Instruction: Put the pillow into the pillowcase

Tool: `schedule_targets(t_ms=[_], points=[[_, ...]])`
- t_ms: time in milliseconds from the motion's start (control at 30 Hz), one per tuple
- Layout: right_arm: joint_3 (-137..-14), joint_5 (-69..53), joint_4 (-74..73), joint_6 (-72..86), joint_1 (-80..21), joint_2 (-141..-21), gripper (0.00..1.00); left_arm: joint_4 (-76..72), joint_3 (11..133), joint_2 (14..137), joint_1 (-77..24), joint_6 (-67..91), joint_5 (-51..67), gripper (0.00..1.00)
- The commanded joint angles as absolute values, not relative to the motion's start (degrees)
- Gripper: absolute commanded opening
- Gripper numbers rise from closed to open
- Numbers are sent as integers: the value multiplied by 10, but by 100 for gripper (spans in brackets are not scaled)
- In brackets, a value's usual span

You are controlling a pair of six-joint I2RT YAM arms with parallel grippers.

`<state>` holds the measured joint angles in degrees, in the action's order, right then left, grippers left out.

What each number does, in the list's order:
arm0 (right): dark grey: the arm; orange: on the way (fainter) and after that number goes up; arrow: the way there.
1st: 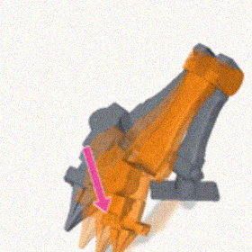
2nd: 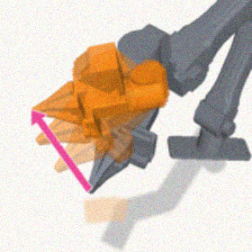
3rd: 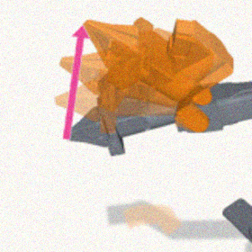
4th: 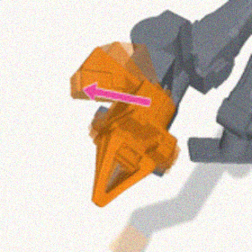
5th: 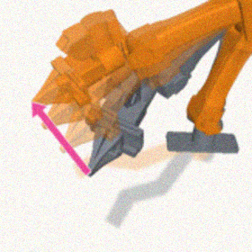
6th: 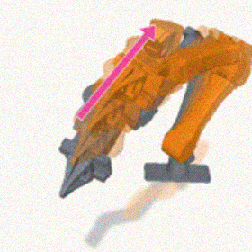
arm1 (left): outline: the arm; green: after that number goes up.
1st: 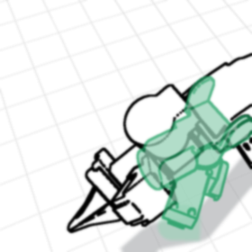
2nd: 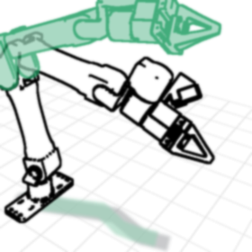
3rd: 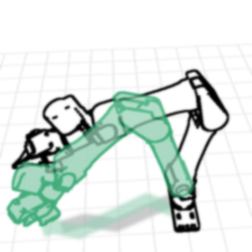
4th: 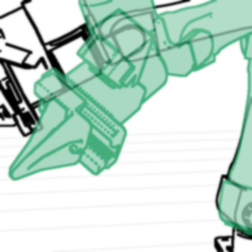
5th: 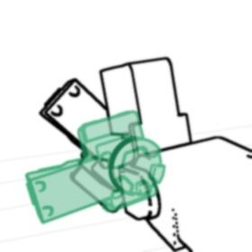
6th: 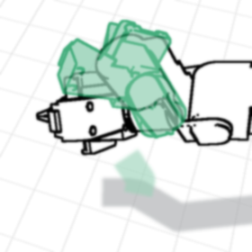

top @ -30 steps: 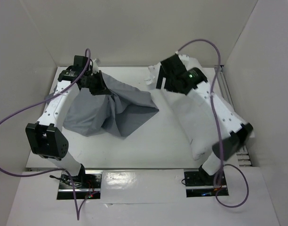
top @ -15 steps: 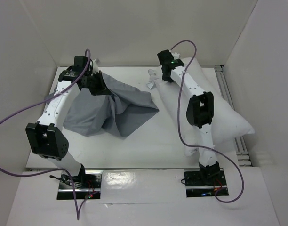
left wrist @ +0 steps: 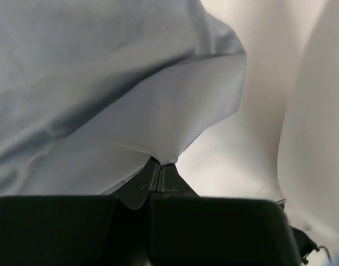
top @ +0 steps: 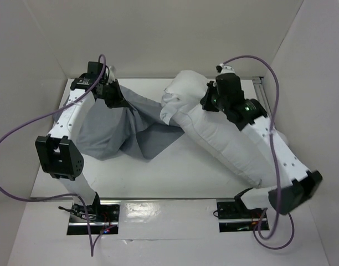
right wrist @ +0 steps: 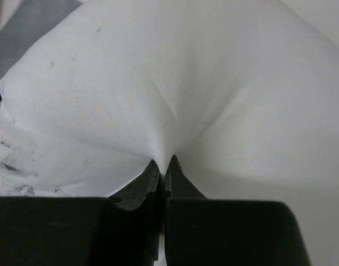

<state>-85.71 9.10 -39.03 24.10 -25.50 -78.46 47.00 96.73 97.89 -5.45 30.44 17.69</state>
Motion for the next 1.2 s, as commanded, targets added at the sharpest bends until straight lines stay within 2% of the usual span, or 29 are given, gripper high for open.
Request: schedule_targets(t_ms=[0,133,333,467,567,600,700,867,967,1033,1167], points=[[-813,27,-329,226,-286,-701,0,460,1019,1014,-46,325,181,0],[-740,-60,-322,200,-322,-603,0,460,1056,1046,-34,325,186,0],[-701,-162,-407,185,-351,-596,0,467,1089,1063,-29,325,186,0],[-629,-145,-370,228,-410,-570,1,467,1100,1063,-29,325,200,0],[-639,-100,-396,239,-441,-597,62,472,1100,1063,-29,325,212,0],[-652,-88,-417,239,-446,-605,87,472,1100,1063,-29,325,217,0],[-710,-79,-432,222,-462,-637,94,472,1093,1049,-29,320,217,0],[-800,-79,-451,207,-482,-692,93,477,1070,1023,-29,309,212,0],[-872,-27,-526,207,-525,-785,93,477,1039,997,-29,303,206,0],[-904,58,-582,214,-568,-858,96,477,1019,979,-29,303,206,0],[-971,136,-623,235,-646,-962,100,477,997,955,-29,298,200,0]])
